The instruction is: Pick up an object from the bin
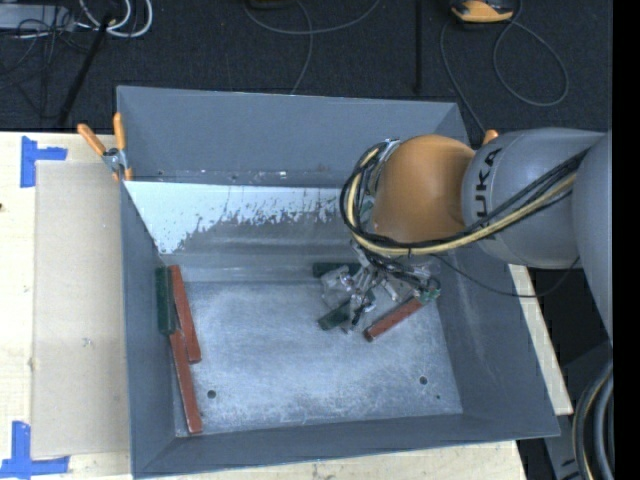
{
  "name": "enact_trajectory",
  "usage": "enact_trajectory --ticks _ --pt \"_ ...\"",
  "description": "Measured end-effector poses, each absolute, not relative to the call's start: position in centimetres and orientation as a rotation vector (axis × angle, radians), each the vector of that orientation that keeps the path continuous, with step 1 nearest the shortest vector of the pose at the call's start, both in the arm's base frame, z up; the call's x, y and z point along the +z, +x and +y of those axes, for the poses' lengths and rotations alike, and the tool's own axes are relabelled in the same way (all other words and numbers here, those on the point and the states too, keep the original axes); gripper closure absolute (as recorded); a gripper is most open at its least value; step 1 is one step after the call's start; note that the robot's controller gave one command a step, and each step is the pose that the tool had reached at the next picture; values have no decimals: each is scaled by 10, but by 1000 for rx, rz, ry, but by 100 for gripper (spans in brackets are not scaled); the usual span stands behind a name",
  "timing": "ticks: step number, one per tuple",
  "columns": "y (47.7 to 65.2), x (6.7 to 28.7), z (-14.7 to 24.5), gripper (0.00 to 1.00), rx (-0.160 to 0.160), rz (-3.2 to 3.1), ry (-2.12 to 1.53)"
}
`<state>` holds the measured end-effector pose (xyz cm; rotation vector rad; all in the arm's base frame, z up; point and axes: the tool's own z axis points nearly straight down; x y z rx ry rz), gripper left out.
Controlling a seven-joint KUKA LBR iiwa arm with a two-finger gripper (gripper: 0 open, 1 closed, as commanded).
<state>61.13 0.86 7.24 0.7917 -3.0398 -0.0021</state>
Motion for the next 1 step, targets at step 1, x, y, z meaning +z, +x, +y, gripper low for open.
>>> enact_trajectory --ticks 1 --pt "599 224 13 100 3 -3050 793"
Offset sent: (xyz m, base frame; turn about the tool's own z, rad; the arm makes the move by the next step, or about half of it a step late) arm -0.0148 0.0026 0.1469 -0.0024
